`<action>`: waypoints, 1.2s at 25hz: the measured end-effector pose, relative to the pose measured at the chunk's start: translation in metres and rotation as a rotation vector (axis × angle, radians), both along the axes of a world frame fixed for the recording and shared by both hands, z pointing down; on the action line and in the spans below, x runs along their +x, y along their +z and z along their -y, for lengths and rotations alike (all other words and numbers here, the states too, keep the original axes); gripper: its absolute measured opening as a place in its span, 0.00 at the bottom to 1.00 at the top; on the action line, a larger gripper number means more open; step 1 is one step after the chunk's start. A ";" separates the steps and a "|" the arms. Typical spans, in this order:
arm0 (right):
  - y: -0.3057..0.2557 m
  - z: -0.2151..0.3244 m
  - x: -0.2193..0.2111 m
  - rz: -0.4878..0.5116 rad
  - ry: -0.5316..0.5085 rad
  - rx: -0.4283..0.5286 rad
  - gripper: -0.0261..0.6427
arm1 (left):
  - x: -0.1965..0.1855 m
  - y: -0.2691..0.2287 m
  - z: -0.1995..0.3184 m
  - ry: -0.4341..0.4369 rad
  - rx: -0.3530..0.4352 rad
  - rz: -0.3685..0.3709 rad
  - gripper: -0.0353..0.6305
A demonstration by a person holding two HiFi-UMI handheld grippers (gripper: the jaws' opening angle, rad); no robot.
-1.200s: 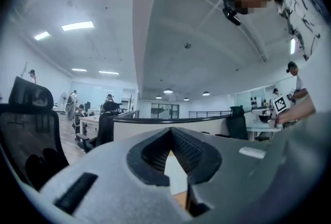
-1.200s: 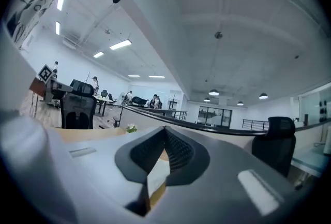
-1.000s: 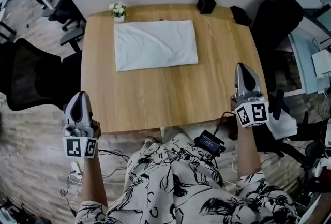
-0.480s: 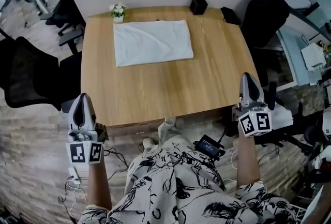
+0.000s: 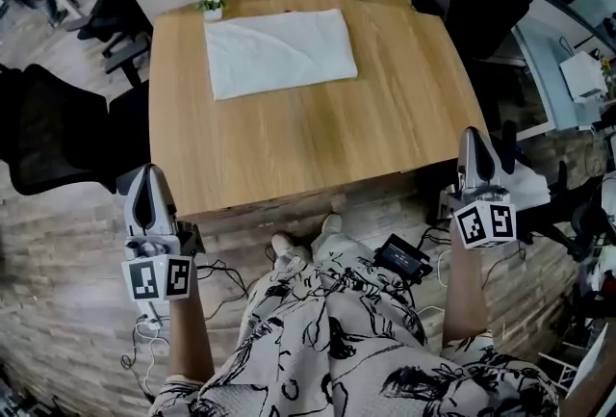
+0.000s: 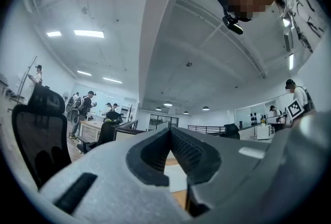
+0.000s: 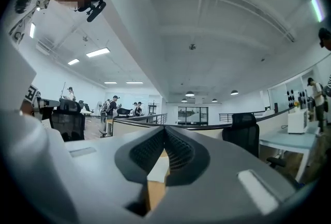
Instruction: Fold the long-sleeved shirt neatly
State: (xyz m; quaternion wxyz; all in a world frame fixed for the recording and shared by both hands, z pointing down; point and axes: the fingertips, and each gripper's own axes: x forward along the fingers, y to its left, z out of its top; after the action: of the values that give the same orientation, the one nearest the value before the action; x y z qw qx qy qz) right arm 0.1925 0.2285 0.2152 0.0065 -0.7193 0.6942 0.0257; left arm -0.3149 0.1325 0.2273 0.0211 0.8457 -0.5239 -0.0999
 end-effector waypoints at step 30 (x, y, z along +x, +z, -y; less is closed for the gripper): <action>-0.005 0.016 0.061 -0.001 -0.104 0.062 0.05 | -0.015 -0.015 -0.035 -0.261 0.015 0.206 0.06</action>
State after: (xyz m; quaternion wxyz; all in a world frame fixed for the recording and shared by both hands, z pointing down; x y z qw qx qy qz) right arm 0.2534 0.2126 0.2107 0.0296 -0.6816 0.7296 0.0473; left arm -0.3300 0.1670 0.2120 -0.0523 0.7763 -0.6279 -0.0183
